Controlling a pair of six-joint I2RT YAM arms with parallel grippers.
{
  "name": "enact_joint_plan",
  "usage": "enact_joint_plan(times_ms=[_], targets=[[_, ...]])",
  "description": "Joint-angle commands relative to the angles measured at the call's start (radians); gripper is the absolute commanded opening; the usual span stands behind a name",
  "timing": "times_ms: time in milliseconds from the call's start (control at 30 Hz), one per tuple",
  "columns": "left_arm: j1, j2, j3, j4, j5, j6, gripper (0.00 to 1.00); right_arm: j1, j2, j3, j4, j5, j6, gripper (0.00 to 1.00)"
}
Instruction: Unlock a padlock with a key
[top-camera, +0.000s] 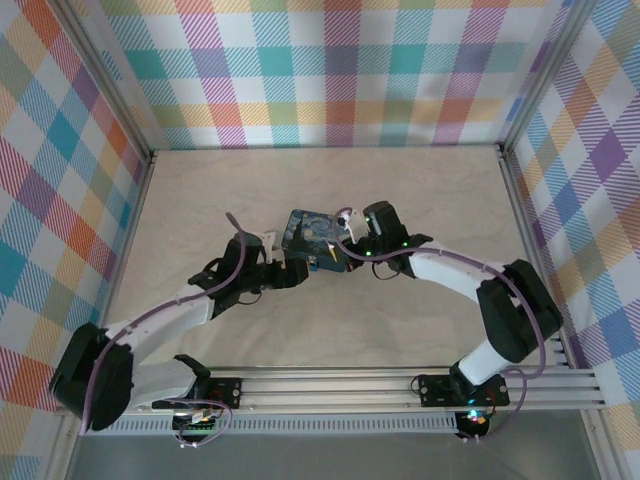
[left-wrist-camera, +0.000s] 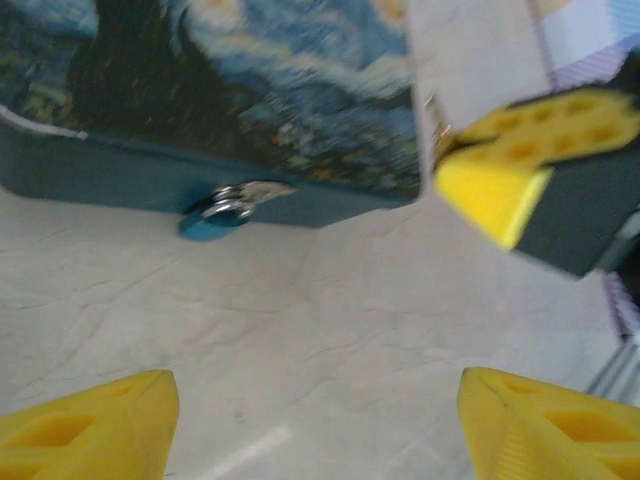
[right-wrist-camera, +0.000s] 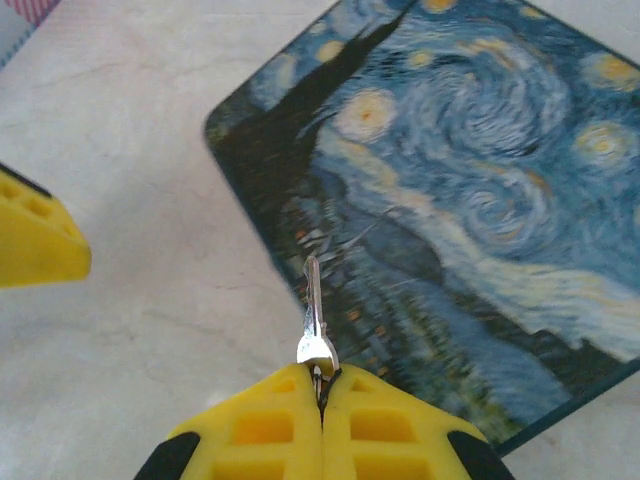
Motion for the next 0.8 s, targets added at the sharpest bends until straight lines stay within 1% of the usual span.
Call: enact_joint_plan(times_ms=[0,100,367,600,767], targets=[[-0.021,0.068,0.004,0.033,-0.016,0.126,0.73,-0.021,0.040,0.046,-0.006,-0.027,-0.017,0.00],[-0.041,0.146,0.021,0.076,-0.038,0.170,0.73,-0.032,0.078,0.060,-0.009,-0.016,-0.011,0.00],[-0.057,0.297,0.038,0.241,-0.082,0.199,0.72,-0.038,0.123,0.034,-0.017,-0.010,0.009,0.00],[-0.080,0.409,0.066,0.357,-0.165,0.220,0.67,-0.037,0.113,0.008,-0.006,-0.019,0.020,0.00],[-0.089,0.458,0.081,0.415,-0.210,0.220,0.64,-0.035,0.105,0.002,0.001,-0.025,0.023,0.00]])
